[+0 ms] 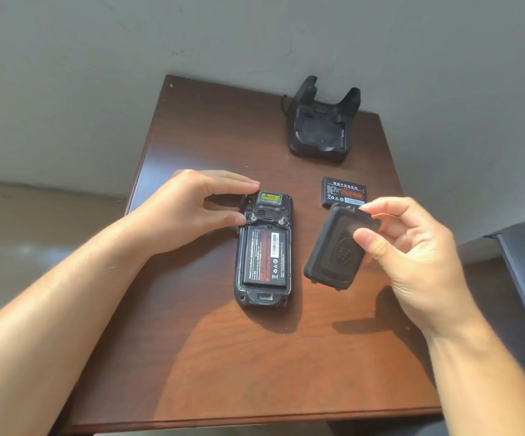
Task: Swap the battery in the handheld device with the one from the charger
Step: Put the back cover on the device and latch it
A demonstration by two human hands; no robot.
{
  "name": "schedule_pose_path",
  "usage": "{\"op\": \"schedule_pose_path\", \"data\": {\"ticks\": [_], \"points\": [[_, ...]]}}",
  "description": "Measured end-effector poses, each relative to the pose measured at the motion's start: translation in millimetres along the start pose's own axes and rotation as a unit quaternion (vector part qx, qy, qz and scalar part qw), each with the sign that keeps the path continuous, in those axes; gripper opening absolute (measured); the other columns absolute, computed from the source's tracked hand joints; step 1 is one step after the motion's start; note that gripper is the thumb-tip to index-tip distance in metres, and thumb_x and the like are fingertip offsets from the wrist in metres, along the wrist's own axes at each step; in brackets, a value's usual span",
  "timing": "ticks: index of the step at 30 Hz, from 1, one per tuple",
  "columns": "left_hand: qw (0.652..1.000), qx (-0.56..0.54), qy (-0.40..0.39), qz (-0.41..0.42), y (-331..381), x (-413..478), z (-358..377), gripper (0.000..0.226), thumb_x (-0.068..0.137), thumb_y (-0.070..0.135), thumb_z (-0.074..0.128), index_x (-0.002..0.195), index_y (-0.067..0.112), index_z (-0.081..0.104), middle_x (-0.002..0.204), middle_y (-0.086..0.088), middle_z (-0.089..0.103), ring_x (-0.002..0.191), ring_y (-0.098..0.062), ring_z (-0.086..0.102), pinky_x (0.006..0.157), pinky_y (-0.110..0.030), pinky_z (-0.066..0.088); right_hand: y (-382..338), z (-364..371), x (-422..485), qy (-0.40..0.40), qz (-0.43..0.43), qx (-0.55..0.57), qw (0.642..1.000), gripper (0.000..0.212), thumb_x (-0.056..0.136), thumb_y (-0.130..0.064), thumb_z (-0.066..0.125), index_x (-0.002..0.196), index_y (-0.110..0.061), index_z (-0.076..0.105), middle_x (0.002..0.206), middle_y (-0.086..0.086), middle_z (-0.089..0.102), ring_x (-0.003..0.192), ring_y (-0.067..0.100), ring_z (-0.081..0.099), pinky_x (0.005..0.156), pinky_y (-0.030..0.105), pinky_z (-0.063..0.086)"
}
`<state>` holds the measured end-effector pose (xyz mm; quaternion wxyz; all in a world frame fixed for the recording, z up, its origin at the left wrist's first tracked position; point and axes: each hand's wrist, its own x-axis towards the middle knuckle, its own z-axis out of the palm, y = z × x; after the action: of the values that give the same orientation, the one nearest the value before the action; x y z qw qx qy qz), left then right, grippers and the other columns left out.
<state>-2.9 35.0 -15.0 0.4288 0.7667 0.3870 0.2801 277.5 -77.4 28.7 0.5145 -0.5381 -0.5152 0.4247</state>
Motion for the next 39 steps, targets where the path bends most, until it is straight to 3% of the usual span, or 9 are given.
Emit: {"op": "schedule_pose_path", "data": {"ticks": [5, 14, 20, 24, 30, 32, 39], "points": [[1.0, 0.016, 0.006, 0.006, -2.2, -0.9, -0.1, 0.051, 0.082, 0.011, 0.081, 0.13, 0.019, 0.069, 0.129, 0.014, 0.068, 0.119, 0.009, 0.062, 0.1, -0.01, 0.047, 2.2, 36.2, 2.0, -0.011, -0.004, 0.03, 0.999, 0.026, 0.079, -0.005, 0.078, 0.1, -0.016, 0.067, 0.092, -0.003, 0.076, 0.084, 0.012, 0.071, 0.075, 0.025, 0.056], [1.0, 0.019, 0.008, 0.008, 2.0, -2.1, 1.6, 0.05, 0.082, 0.009, 0.08, 0.131, 0.015, 0.068, 0.128, 0.012, 0.067, 0.118, 0.014, 0.06, 0.098, -0.005, 0.045, 7.0, 58.3, 7.7, -0.052, -0.026, -0.058, 0.997, 0.025, 0.085, -0.002, 0.077, 0.105, -0.014, 0.068, 0.095, -0.018, 0.072, 0.085, 0.003, 0.067, 0.081, 0.019, 0.05], [1.0, 0.024, 0.013, 0.014, 0.5, -2.1, 1.7, 0.049, 0.083, 0.01, 0.08, 0.131, 0.012, 0.068, 0.13, 0.007, 0.068, 0.118, 0.009, 0.062, 0.099, -0.008, 0.047, 9.6, 67.6, 7.3, -0.063, -0.023, -0.061, 0.996, 0.026, 0.085, -0.005, 0.077, 0.106, -0.019, 0.068, 0.099, -0.003, 0.075, 0.09, 0.02, 0.072, 0.086, 0.035, 0.057], [0.999, 0.037, 0.013, 0.013, 0.4, -2.1, 0.7, 0.05, 0.082, 0.012, 0.081, 0.131, 0.015, 0.068, 0.131, 0.009, 0.068, 0.119, 0.01, 0.061, 0.101, -0.009, 0.046, 11.9, 63.2, 6.9, -0.064, -0.016, -0.111, 0.992, 0.025, 0.085, -0.018, 0.078, 0.108, -0.023, 0.067, 0.1, 0.0, 0.075, 0.09, 0.031, 0.071, 0.087, 0.049, 0.057], [0.999, 0.039, 0.013, 0.015, 0.5, -1.3, 0.5, 0.05, 0.082, 0.015, 0.081, 0.131, 0.015, 0.069, 0.131, 0.008, 0.068, 0.121, 0.007, 0.061, 0.103, -0.012, 0.047, 17.7, 61.4, 10.7, -0.053, -0.042, -0.23, 0.971, 0.027, 0.085, -0.027, 0.078, 0.11, -0.026, 0.069, 0.101, -0.01, 0.065, 0.087, 0.012, 0.061, 0.073, 0.021, 0.045], [0.999, 0.038, 0.01, 0.019, -0.1, -0.7, 0.4, 0.051, 0.082, 0.017, 0.081, 0.131, 0.015, 0.068, 0.132, 0.007, 0.068, 0.122, 0.006, 0.061, 0.103, -0.013, 0.047, 22.1, 62.0, 12.3, -0.055, -0.044, -0.269, 0.961, 0.028, 0.085, -0.029, 0.078, 0.112, -0.026, 0.071, 0.102, -0.012, 0.058, 0.092, 0.006, 0.058, 0.075, 0.012, 0.04], [0.996, 0.074, 0.02, 0.035, -3.1, -0.5, 1.0, 0.042, 0.09, 0.003, 0.072, 0.13, 0.016, 0.07, 0.132, 0.008, 0.069, 0.123, 0.004, 0.06, 0.101, -0.008, 0.043, 25.7, 65.8, 11.8, -0.051, -0.035, -0.319, 0.946, 0.028, 0.084, -0.031, 0.079, 0.112, -0.029, 0.072, 0.105, -0.011, 0.053, 0.097, -0.001, 0.055, 0.081, 0.009, 0.036]]}}
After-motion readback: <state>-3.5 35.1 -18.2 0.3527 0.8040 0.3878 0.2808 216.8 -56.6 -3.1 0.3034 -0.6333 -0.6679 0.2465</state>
